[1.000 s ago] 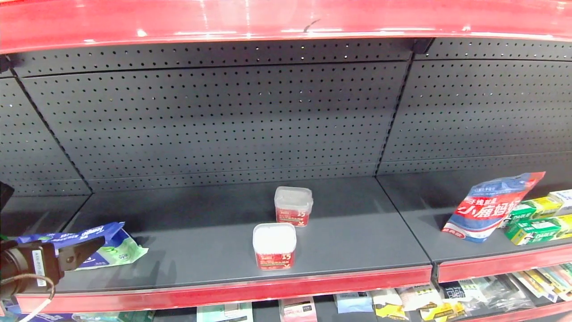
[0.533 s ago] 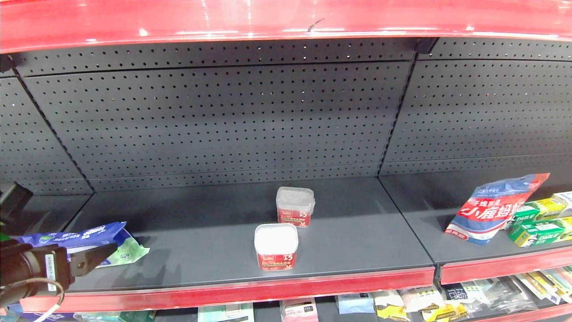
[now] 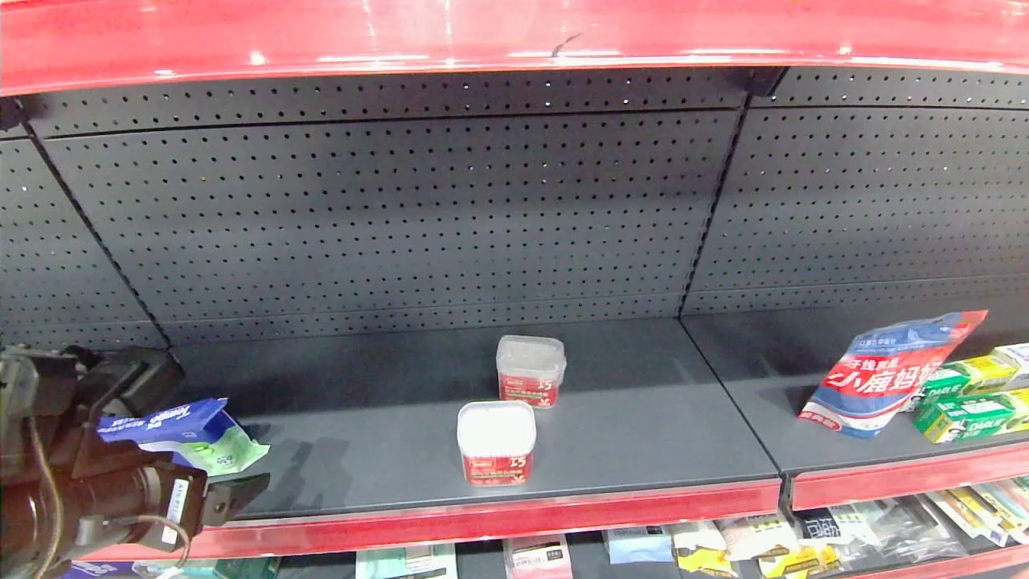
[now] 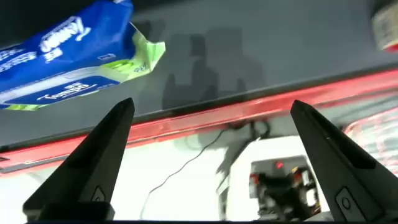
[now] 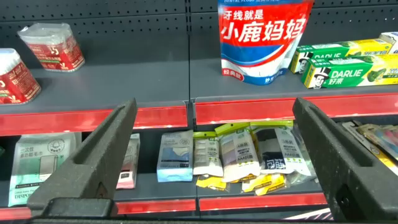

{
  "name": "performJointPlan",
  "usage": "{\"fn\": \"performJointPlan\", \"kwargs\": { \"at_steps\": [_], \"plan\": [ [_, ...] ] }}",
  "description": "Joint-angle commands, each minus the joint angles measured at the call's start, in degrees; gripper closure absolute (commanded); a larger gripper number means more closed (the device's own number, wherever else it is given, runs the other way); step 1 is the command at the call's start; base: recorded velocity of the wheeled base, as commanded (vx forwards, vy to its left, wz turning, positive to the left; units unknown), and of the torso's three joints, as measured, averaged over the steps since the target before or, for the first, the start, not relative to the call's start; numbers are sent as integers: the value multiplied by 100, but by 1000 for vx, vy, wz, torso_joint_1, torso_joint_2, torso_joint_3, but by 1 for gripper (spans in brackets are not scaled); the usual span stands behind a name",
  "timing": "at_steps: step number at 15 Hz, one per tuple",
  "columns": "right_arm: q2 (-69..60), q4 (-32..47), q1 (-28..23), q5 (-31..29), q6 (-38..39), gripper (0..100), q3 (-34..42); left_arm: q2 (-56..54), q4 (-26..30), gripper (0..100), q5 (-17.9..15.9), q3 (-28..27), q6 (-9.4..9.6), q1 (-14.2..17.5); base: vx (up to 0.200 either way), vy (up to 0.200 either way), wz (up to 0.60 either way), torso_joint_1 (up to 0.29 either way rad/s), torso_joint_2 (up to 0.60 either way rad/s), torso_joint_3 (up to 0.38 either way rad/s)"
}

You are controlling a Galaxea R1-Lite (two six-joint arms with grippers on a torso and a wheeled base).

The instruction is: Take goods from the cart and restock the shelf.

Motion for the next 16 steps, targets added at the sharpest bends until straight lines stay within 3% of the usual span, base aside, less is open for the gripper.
{"fn": "performJointPlan", "kwargs": {
  "at_steps": [1,4,6,10,13,16],
  "plan": [
    [7,2,0,1,-1,0,1,407,-82,0,155,-30,9,-216,0,0,0,0,0,0],
    [7,2,0,1,-1,0,1,829,-706,0,226,-22,-18,-251,0,0,0,0,0,0],
    [7,2,0,1,-1,0,1,1031,-1022,0,217,-13,-88,-532,0,0,0,0,0,0],
    [7,2,0,1,-1,0,1,1207,-1022,0,173,14,-114,-883,0,0,0,0,0,0],
    [7,2,0,1,-1,0,1,1919,-1699,0,173,-92,-158,-1068,0,0,0,0,0,0],
    [7,2,0,1,-1,0,1,2341,-1901,0,173,-312,-158,-1297,0,0,0,0,0,0]
  ]
}}
